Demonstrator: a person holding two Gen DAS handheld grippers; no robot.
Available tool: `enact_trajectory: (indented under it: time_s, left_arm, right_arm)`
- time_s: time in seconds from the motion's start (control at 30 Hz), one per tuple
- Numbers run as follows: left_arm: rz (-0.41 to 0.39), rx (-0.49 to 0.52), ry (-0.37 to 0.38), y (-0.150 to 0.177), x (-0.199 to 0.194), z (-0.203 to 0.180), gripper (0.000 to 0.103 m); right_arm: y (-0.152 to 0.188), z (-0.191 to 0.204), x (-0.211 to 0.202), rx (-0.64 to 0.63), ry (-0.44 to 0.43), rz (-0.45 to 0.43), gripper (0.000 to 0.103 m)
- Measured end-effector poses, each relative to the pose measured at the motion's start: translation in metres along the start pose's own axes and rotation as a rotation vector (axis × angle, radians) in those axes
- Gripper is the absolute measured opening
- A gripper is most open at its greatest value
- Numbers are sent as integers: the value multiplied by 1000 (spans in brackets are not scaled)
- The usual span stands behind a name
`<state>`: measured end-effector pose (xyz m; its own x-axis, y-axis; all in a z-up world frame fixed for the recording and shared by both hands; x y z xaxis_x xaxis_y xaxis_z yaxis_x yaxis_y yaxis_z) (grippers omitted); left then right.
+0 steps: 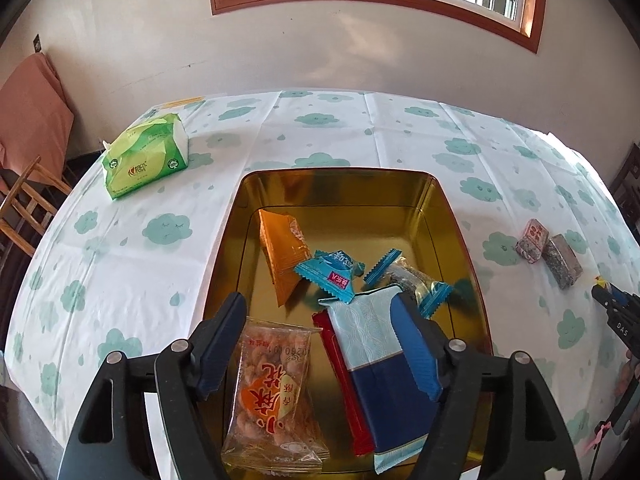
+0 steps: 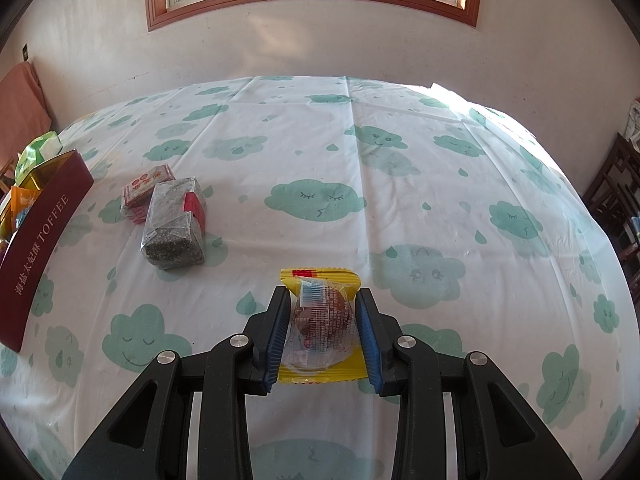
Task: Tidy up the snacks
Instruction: 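Carry the yellow-wrapped cake over the tin with the right tool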
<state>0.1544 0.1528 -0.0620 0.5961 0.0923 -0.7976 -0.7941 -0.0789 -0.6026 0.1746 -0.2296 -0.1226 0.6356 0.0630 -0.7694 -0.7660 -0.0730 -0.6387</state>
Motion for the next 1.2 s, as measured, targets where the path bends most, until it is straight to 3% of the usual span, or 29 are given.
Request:
enact_trajectory:
  time_s: [0.3, 0.53, 0.77, 0.97, 1.2]
  left_arm:
    - [-2, -42, -8, 17, -2, 13, 77]
    - [-24, -74, 0, 25, -13, 15, 87]
    - [-22, -29, -7, 32, -21, 9, 89]
    - [-43, -20, -24, 34, -31, 13, 89]
    - [-61, -35, -25, 36, -40, 21, 90]
  right_arm:
    - [0, 0, 0, -4, 6, 0, 35]
    - [0, 0, 0, -6, 14, -1, 34]
    - [-1, 1, -2, 35, 55, 9, 32]
    - [-5, 22, -8, 16, 48, 8, 30]
    - [-22, 68, -27, -10, -47, -18, 30]
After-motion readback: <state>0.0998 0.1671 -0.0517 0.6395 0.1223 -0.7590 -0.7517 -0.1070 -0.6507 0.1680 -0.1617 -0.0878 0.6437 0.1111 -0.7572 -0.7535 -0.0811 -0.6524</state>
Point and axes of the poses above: each gripper's, at about its wrist camera, not at the fingertips, and x roughly the way its jaws point, z to its left, y to its underside, the point moved 8 cm from there along x, roughly the way its jaws point, and after that the axes turned 1 degree about -y, right-handed, at the moved point
